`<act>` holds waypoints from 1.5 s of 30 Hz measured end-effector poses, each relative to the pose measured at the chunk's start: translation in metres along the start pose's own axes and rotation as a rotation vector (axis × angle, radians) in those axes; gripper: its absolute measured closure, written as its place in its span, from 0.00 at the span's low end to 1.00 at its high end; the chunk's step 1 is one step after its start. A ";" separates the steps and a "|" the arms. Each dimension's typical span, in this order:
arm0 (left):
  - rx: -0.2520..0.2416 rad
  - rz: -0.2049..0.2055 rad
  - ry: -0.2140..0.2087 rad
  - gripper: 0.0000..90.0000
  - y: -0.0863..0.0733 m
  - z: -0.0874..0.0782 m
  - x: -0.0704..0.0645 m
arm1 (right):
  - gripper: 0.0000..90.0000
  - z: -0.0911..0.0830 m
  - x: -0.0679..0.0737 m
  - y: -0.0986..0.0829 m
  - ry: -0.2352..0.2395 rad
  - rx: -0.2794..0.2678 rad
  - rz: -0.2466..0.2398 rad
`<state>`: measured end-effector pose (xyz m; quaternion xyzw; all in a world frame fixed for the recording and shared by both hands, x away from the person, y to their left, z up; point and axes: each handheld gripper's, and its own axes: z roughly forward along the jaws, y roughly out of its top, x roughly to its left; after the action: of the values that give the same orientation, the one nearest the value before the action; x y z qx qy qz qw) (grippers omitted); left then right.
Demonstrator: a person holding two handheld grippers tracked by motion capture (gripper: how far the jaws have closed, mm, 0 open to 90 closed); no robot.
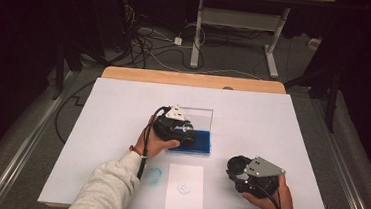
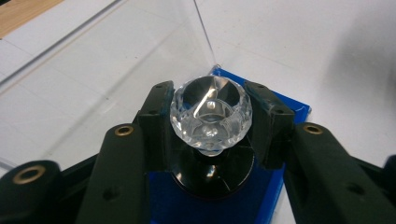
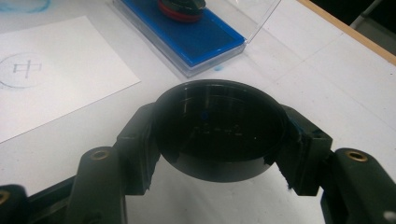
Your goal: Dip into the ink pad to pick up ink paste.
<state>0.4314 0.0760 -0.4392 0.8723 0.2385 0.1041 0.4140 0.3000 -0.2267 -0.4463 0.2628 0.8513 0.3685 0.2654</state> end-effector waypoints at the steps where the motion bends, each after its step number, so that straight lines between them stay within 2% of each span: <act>1: 0.000 -0.001 0.001 0.61 -0.001 -0.001 -0.001 | 0.43 0.000 0.000 0.000 0.000 0.000 0.000; 5: -0.001 0.003 0.011 0.61 -0.003 -0.003 -0.004 | 0.43 0.000 0.000 0.000 -0.003 0.000 0.000; 11: -0.004 -0.016 -0.003 0.61 -0.005 -0.003 -0.004 | 0.43 0.000 0.001 0.000 -0.005 0.006 -0.001; 13: 0.005 -0.005 0.003 0.61 -0.004 -0.003 -0.004 | 0.43 0.000 0.001 0.000 -0.007 0.006 -0.002; 17: 0.010 -0.011 -0.002 0.61 -0.004 -0.002 -0.003 | 0.43 0.001 0.001 0.000 -0.005 0.008 -0.002; 29: 0.055 -0.008 0.021 0.61 0.003 0.000 -0.004 | 0.43 0.001 0.002 0.000 -0.008 0.011 -0.004; 32: 0.057 -0.004 0.016 0.61 0.002 0.000 -0.005 | 0.43 0.001 0.002 0.000 -0.008 0.010 -0.003; 36: 0.083 0.023 0.035 0.61 0.005 -0.001 -0.008 | 0.43 0.001 0.002 0.000 -0.009 0.009 -0.002; 41: 0.071 0.009 0.030 0.61 0.004 0.000 -0.006 | 0.43 0.001 0.003 0.000 -0.008 0.012 -0.002; 45: 0.088 0.028 0.051 0.61 0.005 0.001 -0.009 | 0.43 0.001 0.003 0.000 -0.007 0.013 -0.004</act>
<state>0.4260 0.0685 -0.4353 0.8900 0.2410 0.1217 0.3674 0.2988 -0.2240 -0.4475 0.2641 0.8532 0.3618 0.2672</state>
